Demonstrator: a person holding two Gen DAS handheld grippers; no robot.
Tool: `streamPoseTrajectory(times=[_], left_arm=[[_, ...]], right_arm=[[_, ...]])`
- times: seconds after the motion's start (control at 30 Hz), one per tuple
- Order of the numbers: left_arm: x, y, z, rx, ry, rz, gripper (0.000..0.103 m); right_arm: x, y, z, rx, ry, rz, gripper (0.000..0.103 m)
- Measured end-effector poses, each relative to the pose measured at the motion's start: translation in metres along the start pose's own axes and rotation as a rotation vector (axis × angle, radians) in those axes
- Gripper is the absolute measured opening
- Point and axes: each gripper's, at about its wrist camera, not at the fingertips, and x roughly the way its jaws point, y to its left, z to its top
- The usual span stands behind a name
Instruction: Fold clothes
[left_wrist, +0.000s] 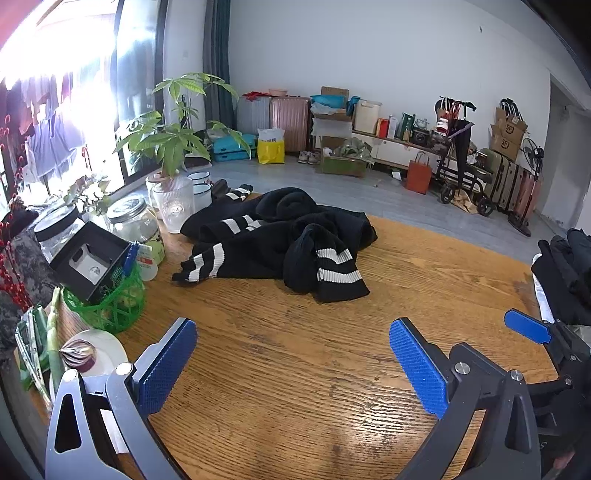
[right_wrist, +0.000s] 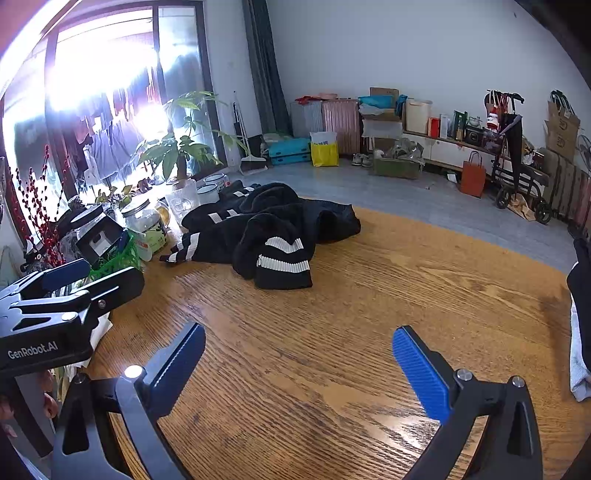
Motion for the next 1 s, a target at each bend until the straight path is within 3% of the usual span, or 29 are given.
streamPoseTrajectory(times=[0.23,0.57,0.83,1.0], left_arm=[[0.005,0.001,0.004,-0.015,0.004,0.023,0.103],[0.024,0.014,0.023,-0.109,-0.004,-0.02,0.103],[0.058,0.027,0.033,-0.137,0.027,-0.005,0.103],[0.081,0.046,0.033,-0.188,0.027,-0.019,0.103]], right_arm=[[0.004,0.0,0.002,0.011,0.001,-0.007,0.103],[0.017,-0.006,0.017,0.027,-0.025,-0.019,0.103],[0.055,0.001,0.035,-0.025,-0.032,-0.063,0.103],[0.1,0.009,0.047,-0.029,0.03,-0.069,0.103]])
